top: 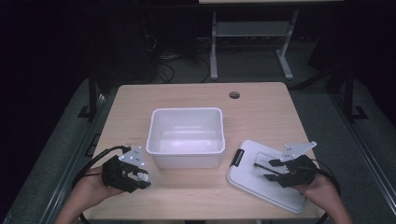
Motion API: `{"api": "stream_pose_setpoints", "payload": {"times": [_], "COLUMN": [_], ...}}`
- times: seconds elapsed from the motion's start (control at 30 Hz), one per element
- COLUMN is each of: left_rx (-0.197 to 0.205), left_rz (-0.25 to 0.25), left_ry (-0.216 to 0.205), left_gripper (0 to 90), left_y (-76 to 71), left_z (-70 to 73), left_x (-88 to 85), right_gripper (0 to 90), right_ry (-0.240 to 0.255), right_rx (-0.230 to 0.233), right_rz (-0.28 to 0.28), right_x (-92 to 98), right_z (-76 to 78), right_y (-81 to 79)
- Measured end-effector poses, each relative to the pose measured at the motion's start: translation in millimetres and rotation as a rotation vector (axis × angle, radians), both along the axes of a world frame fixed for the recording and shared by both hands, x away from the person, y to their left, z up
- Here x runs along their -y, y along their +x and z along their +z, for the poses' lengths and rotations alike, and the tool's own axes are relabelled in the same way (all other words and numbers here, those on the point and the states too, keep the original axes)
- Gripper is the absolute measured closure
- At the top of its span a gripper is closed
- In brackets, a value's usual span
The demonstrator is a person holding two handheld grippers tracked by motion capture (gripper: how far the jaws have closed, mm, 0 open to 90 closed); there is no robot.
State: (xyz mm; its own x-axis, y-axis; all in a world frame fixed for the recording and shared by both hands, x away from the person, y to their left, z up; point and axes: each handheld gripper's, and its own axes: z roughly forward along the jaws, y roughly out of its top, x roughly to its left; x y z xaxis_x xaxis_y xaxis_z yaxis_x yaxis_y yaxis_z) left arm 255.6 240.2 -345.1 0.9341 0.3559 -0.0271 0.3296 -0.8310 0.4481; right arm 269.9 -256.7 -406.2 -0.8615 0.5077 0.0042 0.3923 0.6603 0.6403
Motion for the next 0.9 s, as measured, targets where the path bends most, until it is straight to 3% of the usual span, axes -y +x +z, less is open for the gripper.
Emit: {"api": "stream_pose_setpoints", "payload": {"times": [0.9], "left_rx": [0.02], "left_rz": [0.006], "left_ry": [-0.011], "left_gripper": [59.7], "left_y": [19.6], "left_z": [48.5], "left_x": [-3.2], "right_gripper": [44.6], "right_ry": [0.005], "right_rx": [-0.006], "right_rz": [0.008], "right_x": [-0.8], "right_z": [-1.8], "right_y": [-0.8]}}
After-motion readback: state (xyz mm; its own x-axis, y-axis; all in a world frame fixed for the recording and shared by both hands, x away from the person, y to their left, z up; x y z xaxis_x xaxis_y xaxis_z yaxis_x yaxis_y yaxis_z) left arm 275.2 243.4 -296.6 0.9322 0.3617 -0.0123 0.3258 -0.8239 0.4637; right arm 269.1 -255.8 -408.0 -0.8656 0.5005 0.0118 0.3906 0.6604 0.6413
